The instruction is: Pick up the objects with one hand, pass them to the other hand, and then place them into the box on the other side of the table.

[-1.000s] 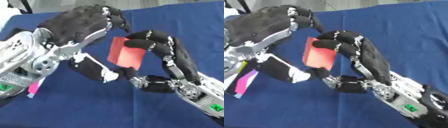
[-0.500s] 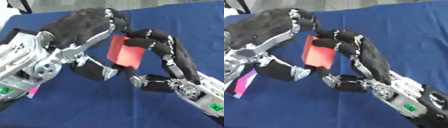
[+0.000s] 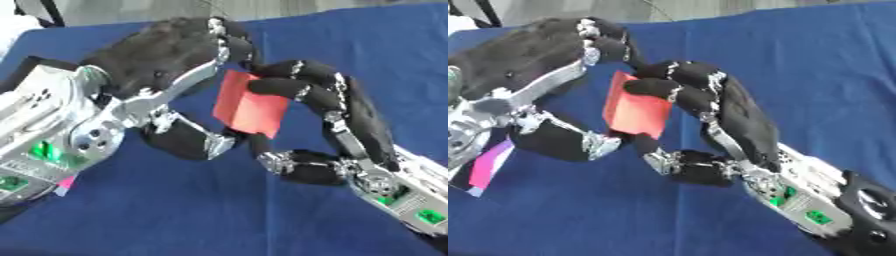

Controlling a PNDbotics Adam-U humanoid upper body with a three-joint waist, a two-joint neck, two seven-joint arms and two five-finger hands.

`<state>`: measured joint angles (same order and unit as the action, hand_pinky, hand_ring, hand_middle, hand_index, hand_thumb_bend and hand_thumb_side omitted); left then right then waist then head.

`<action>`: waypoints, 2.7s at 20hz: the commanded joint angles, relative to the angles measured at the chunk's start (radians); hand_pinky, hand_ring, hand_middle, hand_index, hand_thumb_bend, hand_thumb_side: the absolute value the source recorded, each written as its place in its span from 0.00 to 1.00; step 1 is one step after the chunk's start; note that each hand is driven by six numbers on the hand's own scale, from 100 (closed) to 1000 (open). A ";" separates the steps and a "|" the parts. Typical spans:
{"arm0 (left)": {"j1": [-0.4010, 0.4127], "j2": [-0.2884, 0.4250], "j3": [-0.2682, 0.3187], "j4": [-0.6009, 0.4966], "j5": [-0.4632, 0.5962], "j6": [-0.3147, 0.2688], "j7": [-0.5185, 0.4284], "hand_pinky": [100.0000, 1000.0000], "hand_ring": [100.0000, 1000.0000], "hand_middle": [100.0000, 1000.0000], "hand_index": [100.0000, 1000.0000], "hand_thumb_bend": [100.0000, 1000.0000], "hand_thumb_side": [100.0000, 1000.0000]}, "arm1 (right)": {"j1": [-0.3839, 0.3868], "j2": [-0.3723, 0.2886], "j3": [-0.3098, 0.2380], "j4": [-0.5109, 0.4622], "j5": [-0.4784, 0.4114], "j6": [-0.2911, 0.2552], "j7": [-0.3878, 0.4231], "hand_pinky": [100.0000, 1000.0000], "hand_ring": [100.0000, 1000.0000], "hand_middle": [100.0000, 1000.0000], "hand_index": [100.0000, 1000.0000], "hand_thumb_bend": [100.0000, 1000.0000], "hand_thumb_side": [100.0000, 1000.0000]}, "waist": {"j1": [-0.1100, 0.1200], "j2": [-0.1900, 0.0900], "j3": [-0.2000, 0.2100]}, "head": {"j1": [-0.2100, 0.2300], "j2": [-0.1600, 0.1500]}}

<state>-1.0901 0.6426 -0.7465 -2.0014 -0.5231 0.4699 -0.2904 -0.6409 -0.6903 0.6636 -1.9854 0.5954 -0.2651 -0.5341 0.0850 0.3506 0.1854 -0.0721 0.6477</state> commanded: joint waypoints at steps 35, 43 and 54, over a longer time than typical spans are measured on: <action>-0.007 0.071 0.041 0.001 -0.025 -0.049 0.072 0.88 0.82 0.62 0.70 0.11 0.00 | 0.059 -0.023 0.028 -0.015 0.068 0.006 -0.017 0.56 0.38 0.35 0.63 0.00 0.00 | -0.005 -0.023 0.006 | 0.007 -0.005; 0.013 0.088 0.043 0.001 -0.021 -0.039 0.098 0.86 0.80 0.55 0.51 0.00 0.01 | 0.062 -0.024 0.024 -0.015 0.063 0.011 -0.024 0.57 0.40 0.37 0.63 0.00 0.00 | -0.005 -0.023 0.004 | 0.002 -0.011; 0.022 0.088 0.039 0.001 0.022 -0.039 0.136 0.85 0.76 0.50 0.43 0.00 0.15 | 0.064 -0.023 0.025 -0.015 0.073 0.015 -0.019 0.58 0.41 0.39 0.64 0.00 0.00 | -0.007 -0.019 0.001 | -0.001 -0.009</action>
<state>-1.0468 0.6760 -0.7540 -2.0052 -0.4975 0.4215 -0.1741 -0.5889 -0.6896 0.6715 -1.9973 0.6558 -0.2467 -0.5636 0.0814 0.3486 0.1861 -0.0728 0.6473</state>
